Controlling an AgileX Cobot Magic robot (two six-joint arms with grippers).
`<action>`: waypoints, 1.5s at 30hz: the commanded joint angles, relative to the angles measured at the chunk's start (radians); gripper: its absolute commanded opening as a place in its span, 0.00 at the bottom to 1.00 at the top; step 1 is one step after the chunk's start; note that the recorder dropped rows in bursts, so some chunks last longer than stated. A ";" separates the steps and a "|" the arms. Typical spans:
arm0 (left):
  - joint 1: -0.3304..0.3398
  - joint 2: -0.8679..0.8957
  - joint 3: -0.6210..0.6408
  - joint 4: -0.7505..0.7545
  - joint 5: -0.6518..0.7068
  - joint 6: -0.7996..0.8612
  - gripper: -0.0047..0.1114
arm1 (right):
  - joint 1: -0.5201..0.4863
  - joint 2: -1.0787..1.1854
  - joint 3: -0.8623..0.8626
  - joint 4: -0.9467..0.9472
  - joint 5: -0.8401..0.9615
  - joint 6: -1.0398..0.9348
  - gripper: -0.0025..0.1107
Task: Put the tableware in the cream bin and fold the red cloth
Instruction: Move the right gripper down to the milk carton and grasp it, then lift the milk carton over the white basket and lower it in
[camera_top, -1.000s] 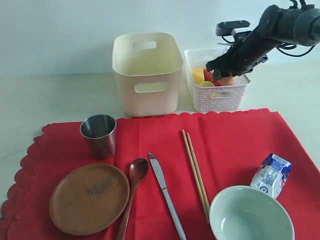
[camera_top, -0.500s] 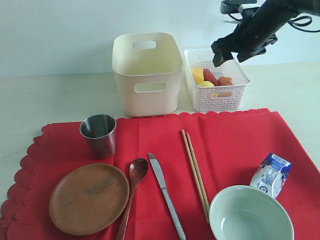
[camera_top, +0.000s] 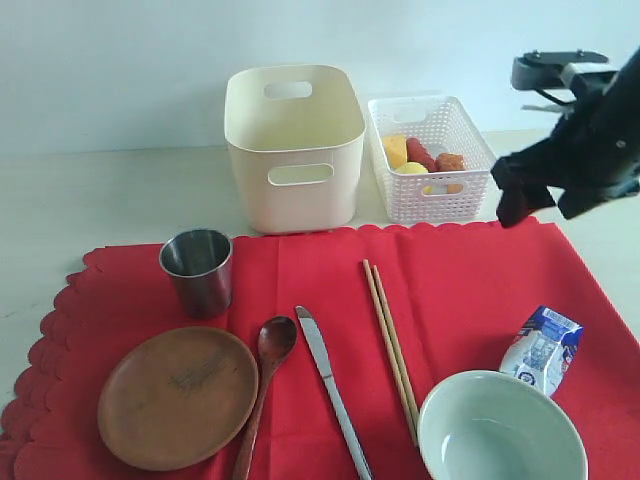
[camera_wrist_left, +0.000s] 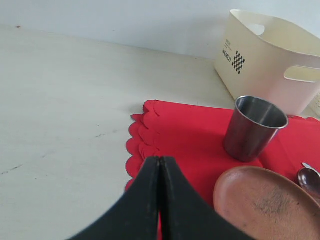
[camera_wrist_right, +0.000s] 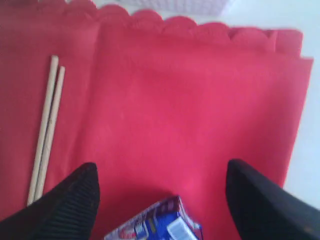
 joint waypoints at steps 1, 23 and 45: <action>0.001 -0.004 0.003 -0.001 -0.008 -0.001 0.04 | -0.006 -0.153 0.197 -0.095 -0.047 0.112 0.62; 0.001 -0.004 0.003 -0.001 -0.008 -0.001 0.04 | 0.053 -0.272 0.534 0.015 -0.206 0.402 0.80; 0.001 -0.004 0.003 -0.001 -0.008 -0.001 0.04 | 0.053 0.069 0.425 -0.022 -0.369 0.549 0.07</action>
